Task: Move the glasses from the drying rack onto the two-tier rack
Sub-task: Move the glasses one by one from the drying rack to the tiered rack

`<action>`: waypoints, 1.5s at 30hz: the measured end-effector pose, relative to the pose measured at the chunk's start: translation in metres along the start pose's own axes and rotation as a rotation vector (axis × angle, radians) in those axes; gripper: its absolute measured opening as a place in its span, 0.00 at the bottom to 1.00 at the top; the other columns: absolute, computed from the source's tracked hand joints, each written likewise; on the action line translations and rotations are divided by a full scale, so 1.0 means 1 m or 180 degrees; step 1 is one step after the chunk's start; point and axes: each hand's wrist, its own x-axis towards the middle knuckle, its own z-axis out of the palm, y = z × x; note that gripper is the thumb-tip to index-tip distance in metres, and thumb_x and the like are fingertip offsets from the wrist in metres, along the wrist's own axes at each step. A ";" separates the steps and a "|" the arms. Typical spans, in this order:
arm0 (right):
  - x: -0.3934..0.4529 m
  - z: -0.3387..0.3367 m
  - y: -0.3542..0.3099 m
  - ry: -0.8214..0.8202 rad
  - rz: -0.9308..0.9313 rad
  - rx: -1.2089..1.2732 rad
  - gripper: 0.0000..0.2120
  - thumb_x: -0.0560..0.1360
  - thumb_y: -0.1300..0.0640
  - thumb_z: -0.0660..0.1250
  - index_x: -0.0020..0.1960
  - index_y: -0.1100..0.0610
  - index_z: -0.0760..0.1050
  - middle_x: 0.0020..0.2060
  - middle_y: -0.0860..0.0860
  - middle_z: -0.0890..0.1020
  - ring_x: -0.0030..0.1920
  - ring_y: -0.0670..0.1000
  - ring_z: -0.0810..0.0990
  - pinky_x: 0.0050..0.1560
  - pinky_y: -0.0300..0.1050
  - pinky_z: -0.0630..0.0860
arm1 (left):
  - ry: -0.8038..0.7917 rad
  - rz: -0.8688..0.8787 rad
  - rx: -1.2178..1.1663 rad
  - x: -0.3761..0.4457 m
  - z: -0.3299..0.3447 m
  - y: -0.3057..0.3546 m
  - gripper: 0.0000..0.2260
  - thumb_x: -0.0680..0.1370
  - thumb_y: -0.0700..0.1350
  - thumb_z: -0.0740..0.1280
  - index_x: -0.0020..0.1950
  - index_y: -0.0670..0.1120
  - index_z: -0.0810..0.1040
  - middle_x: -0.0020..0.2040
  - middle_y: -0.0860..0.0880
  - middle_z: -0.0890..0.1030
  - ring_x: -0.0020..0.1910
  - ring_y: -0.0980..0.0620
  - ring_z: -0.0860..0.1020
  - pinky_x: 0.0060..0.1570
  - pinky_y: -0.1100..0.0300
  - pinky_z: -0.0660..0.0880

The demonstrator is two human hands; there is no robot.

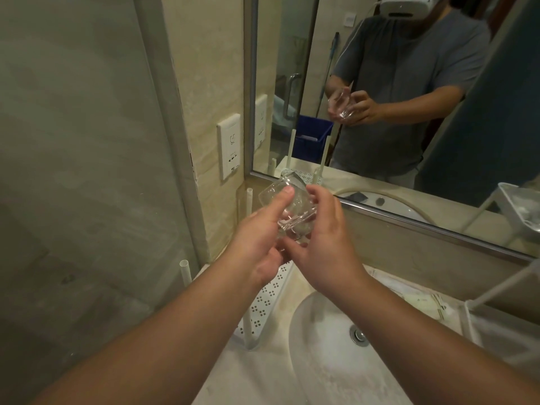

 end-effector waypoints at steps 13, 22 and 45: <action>0.000 -0.026 0.013 -0.0320 0.0390 0.0570 0.46 0.66 0.50 0.80 0.72 0.34 0.54 0.62 0.31 0.69 0.61 0.33 0.72 0.58 0.40 0.75 | -0.0138 0.0968 0.1040 0.006 -0.005 -0.011 0.36 0.60 0.45 0.81 0.66 0.54 0.76 0.60 0.48 0.80 0.57 0.47 0.82 0.48 0.50 0.81; 0.001 -0.046 0.021 -0.0249 0.0461 0.0737 0.44 0.68 0.55 0.79 0.72 0.32 0.57 0.63 0.35 0.72 0.59 0.33 0.74 0.51 0.37 0.78 | -0.0575 0.1040 0.1112 0.005 0.005 -0.027 0.36 0.61 0.42 0.81 0.67 0.57 0.76 0.63 0.51 0.79 0.60 0.46 0.81 0.59 0.47 0.79; -0.081 -0.215 0.121 0.0642 0.1210 0.0124 0.42 0.69 0.53 0.78 0.75 0.40 0.59 0.65 0.39 0.74 0.58 0.40 0.77 0.54 0.35 0.75 | -0.1774 0.0259 0.1162 0.004 0.174 -0.161 0.32 0.65 0.41 0.77 0.69 0.51 0.74 0.45 0.60 0.84 0.51 0.56 0.83 0.46 0.62 0.79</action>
